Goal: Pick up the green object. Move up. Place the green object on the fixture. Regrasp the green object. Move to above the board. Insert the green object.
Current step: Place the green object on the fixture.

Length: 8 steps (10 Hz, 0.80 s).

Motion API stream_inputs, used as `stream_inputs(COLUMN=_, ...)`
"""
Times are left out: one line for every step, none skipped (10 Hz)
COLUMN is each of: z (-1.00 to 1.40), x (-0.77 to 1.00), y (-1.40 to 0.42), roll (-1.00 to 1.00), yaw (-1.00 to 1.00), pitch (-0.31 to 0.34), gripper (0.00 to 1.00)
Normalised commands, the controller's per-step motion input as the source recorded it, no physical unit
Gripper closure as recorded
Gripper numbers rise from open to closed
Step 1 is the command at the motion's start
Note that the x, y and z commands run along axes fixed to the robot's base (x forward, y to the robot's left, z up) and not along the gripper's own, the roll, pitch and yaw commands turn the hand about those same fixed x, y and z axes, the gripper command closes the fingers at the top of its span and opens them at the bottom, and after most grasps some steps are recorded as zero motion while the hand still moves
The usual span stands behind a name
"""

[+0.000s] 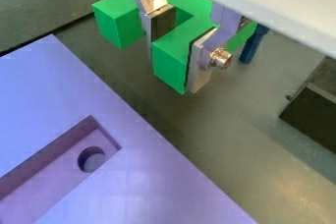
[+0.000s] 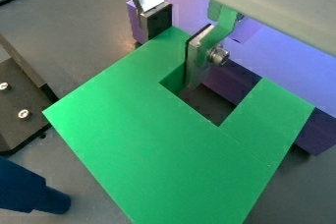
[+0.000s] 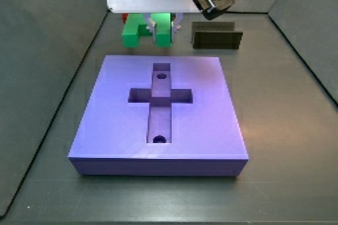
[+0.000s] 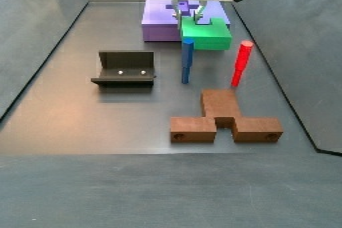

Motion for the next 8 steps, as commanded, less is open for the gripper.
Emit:
stream_inputs(z=0.53, x=0.18, y=-0.09, roll=-0.44, yaw=-0.2, pitch=0.043, gripper=1.0)
stream_inputs(z=0.76, x=0.46, y=-0.21, roll=-0.78, yaw=-0.22, pitch=0.174, gripper=1.0)
stream_inputs(z=0.65, x=0.47, y=-0.28, roll=-0.89, yaw=-0.25, pitch=0.157, gripper=1.0)
stream_inputs(z=0.65, x=0.48, y=-0.27, roll=-0.89, yaw=-0.23, pitch=0.106, gripper=1.0)
stream_inputs(z=0.57, x=0.47, y=-0.23, roll=-0.95, yaw=-0.36, pitch=0.109, gripper=1.0)
stream_inputs(z=0.52, x=0.38, y=-0.17, roll=-1.0, yaw=-0.41, pitch=0.0, gripper=1.0)
stream_inputs(z=0.51, x=0.35, y=-0.17, roll=-1.0, yaw=-0.41, pitch=0.0, gripper=1.0)
stream_inputs(z=0.37, x=0.32, y=-0.05, roll=-1.0, yaw=-0.38, pitch=-0.094, gripper=1.0)
